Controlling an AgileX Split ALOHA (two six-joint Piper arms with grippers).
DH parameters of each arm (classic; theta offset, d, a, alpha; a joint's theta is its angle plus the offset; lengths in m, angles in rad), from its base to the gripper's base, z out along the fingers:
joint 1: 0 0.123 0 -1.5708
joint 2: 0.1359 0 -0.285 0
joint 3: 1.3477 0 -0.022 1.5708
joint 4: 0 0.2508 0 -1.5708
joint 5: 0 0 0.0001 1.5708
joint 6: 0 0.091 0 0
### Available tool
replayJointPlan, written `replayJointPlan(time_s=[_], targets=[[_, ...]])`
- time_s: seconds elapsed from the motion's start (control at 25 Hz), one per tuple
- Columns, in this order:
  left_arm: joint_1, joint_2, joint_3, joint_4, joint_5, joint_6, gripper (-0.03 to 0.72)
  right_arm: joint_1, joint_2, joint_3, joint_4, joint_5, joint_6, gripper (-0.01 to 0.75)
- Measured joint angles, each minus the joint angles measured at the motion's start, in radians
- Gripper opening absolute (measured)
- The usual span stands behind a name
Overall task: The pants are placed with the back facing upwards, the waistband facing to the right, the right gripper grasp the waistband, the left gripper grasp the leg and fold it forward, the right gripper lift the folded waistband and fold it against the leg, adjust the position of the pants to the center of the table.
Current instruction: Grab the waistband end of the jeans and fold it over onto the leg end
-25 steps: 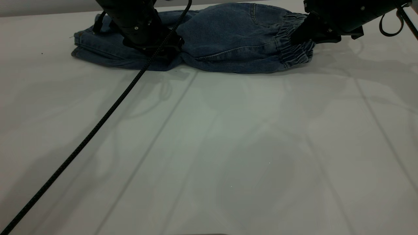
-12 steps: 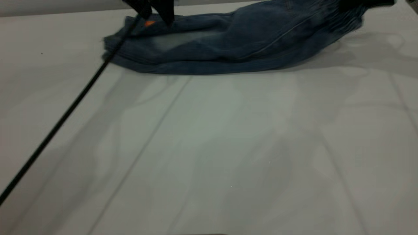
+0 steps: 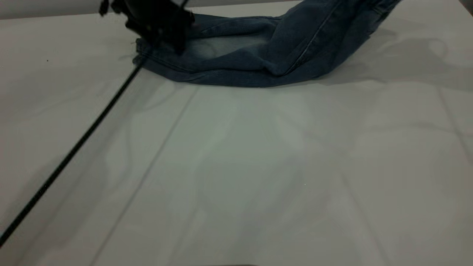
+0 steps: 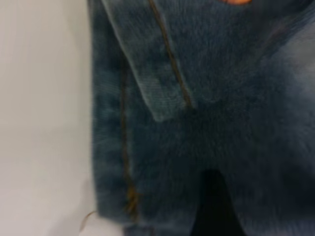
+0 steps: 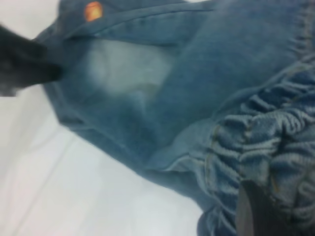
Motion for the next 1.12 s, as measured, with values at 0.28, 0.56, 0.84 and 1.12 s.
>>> replayJointPlan(time_s=[0.28,0.56,0.84,1.12], targets=[[0.000,0.034,-0.003,-0.004,-0.039,-0.001,0.443,0.097,-0.032,-0.030,0.001,0.011,0.007,0.052],[-0.007,0.036,-0.006,-0.030,-0.034,0.000,0.443,0.225,-0.032,-0.122,0.001,-0.056,0.041,0.052],[-0.032,0.036,-0.018,-0.033,-0.010,0.003,0.443,0.337,-0.003,-0.128,0.080,-0.208,0.041,0.052],[-0.031,-0.007,-0.165,0.107,0.250,0.012,0.443,0.347,-0.002,-0.128,0.122,-0.243,0.040,0.053]])
